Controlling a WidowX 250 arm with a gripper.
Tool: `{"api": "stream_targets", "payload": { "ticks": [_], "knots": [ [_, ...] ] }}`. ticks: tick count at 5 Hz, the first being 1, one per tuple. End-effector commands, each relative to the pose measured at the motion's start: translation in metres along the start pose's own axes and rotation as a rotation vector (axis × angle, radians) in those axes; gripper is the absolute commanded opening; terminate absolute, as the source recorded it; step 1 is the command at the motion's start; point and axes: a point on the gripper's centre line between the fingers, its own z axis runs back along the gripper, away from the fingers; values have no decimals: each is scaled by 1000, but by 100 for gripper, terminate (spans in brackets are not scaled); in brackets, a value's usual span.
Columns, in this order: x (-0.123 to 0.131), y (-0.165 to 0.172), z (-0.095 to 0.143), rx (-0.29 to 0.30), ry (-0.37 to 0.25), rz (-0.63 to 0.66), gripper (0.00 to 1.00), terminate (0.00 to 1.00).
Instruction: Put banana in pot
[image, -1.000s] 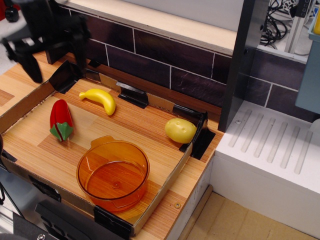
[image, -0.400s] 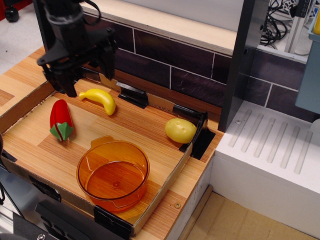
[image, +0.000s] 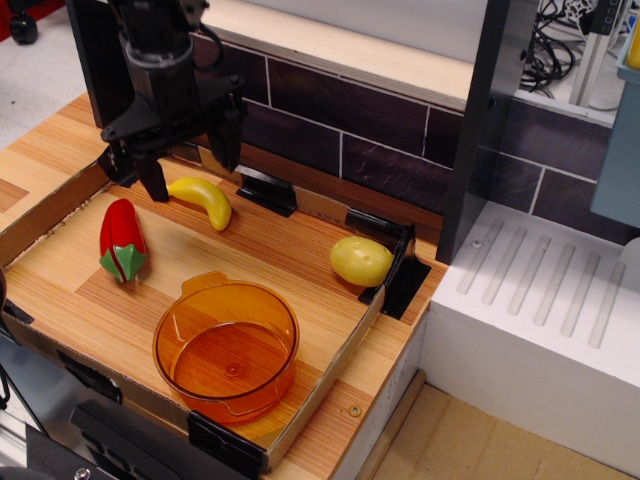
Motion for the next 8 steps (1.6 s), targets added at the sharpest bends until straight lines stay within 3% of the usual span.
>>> {"api": "stream_targets", "payload": {
  "ticks": [1,4,5,6,8],
  "knots": [
    [15,-12,-11,-8,-35,-23,100,0],
    [10,-13,-23,5,-29,-53,100,0],
    [10,-14,-27,12,-35,-70,0,0],
    [7,-12,-27,15,-45,-87,0,0],
    [-12,-14,21,-30,-10,-189,0,0]
  ]
}}
